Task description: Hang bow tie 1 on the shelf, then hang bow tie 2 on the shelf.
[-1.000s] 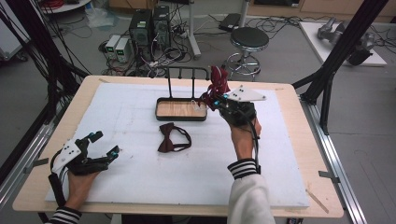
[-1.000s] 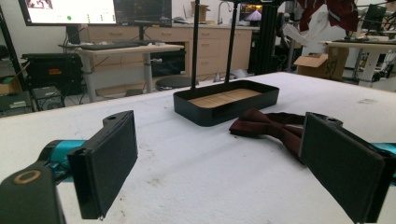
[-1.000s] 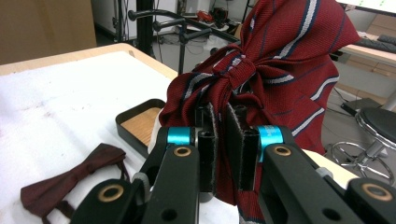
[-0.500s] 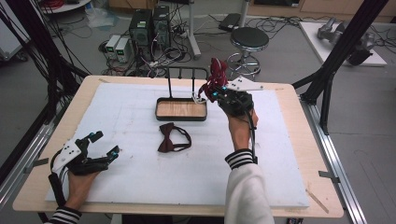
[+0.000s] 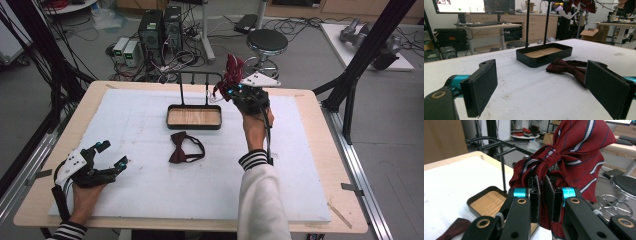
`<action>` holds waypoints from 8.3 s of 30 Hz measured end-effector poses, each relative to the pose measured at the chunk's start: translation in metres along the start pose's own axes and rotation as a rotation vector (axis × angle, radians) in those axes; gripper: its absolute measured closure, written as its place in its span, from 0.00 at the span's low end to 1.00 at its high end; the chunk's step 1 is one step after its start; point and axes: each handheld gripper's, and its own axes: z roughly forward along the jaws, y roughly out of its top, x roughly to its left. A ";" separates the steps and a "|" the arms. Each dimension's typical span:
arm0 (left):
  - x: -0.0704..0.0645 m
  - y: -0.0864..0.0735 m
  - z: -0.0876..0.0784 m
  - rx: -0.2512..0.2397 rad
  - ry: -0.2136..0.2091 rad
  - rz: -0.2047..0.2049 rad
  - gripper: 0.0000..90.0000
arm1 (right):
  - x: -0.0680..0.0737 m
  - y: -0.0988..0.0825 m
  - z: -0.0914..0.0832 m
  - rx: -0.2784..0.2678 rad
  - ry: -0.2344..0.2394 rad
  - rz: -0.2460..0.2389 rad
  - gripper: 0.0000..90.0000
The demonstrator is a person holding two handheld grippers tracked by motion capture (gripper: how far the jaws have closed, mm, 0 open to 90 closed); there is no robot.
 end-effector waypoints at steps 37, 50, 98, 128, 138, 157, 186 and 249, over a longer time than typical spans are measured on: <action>0.000 0.000 0.000 -0.002 0.000 -0.004 0.13 | -0.027 -0.008 0.025 0.041 -0.022 0.060 0.92; 0.000 0.000 0.000 -0.004 -0.001 -0.005 0.13 | -0.025 -0.016 0.033 0.111 -0.033 0.060 0.92; 0.001 0.000 0.000 -0.003 -0.003 -0.005 0.13 | -0.006 -0.033 0.052 0.218 0.047 0.032 0.89; 0.000 0.000 0.000 -0.003 -0.003 0.001 0.13 | -0.007 -0.027 0.041 0.139 0.044 0.080 0.15; 0.000 0.000 0.000 -0.004 -0.005 0.000 0.13 | -0.013 -0.026 0.017 0.070 0.049 0.100 0.14; 0.000 0.000 0.000 -0.004 -0.004 0.001 0.13 | -0.036 -0.042 -0.061 -0.061 -0.011 0.143 0.14; 0.000 0.000 -0.001 -0.014 -0.010 0.001 0.13 | -0.013 -0.074 -0.115 -0.197 0.031 0.107 0.14; 0.001 0.023 0.004 -0.010 0.025 0.010 0.13 | -0.003 -0.095 -0.137 -0.243 0.044 0.098 0.14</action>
